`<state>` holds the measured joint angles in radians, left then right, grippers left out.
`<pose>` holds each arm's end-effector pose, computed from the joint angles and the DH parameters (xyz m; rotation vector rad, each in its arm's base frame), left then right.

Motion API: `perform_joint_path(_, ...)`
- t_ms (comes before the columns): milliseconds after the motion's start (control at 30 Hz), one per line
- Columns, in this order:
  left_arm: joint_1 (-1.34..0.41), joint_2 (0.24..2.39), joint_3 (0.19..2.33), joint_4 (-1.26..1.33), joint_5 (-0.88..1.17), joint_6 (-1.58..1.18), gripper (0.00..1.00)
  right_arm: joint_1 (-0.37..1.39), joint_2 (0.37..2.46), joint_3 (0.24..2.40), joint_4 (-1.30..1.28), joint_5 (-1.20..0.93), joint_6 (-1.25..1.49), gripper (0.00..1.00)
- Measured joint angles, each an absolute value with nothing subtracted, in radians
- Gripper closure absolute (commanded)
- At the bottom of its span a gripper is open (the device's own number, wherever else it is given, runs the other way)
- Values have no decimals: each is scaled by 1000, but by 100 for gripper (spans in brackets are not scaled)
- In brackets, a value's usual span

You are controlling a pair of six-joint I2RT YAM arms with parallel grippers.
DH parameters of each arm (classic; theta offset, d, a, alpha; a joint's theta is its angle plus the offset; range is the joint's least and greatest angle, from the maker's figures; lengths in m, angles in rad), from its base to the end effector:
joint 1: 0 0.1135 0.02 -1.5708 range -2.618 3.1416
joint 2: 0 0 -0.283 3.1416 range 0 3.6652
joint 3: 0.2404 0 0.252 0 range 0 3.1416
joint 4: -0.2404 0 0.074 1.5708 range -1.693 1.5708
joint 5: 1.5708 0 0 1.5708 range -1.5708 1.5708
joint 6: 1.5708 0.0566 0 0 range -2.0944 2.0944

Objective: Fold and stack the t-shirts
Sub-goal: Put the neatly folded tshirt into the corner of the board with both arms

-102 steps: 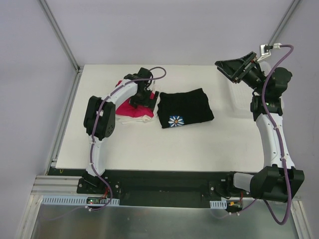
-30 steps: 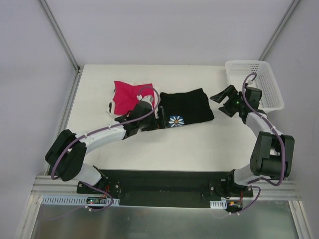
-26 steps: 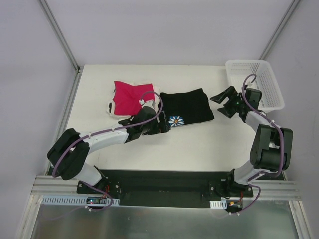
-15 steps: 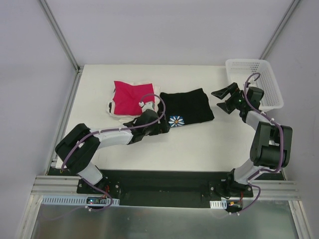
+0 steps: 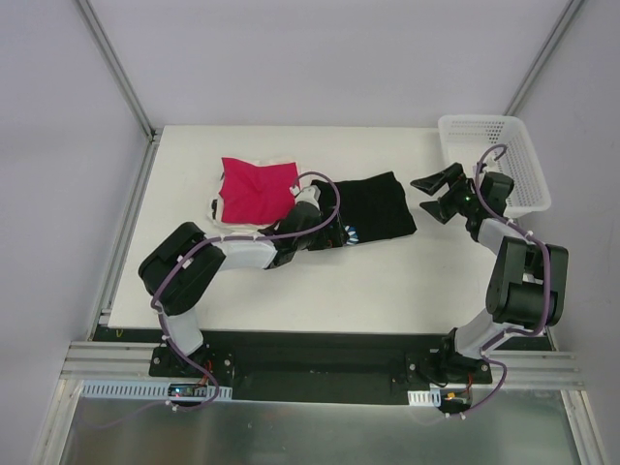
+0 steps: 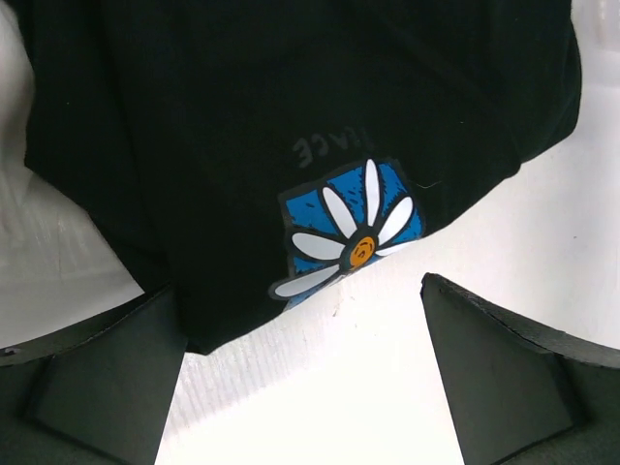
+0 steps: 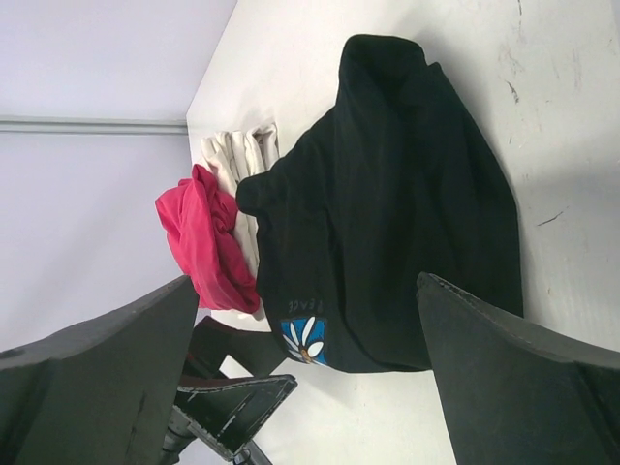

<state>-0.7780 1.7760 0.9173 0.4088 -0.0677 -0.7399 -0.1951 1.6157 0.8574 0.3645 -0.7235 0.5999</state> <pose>0.2880 -0.2784 0.1878 -0.0047 2.1368 -0.8702 0.3596 -0.0329 0.2268 0.2968 1.9621 0.9713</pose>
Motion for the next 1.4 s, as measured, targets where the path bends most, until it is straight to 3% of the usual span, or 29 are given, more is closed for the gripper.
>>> perform_joint_path(333,-770,1795,918,422,-24,-744,3,-210,1529,836,380,-735,624,3)
perform_joint_path(500,-768,1803,918,421,-2,-742,26,-219,1496,836,386,-739,636,8)
perform_joint_path(633,-764,1811,920,413,7,-737,29,-223,1469,836,387,-738,644,14)
perform_joint_path(733,-764,1817,933,398,11,-728,48,-224,1461,836,398,-738,650,17)
perform_joint_path(767,-764,1818,940,392,15,-717,61,-224,1461,836,401,-738,653,17)
perform_joint_path(933,-763,1831,962,381,28,-695,81,-224,1461,820,423,-741,670,17)
perform_joint_path(1100,-757,1831,972,355,54,-684,89,-225,1461,807,423,-742,681,18)
perform_joint_path(1400,-757,1815,942,349,117,-688,90,-225,1444,807,431,-750,707,16)
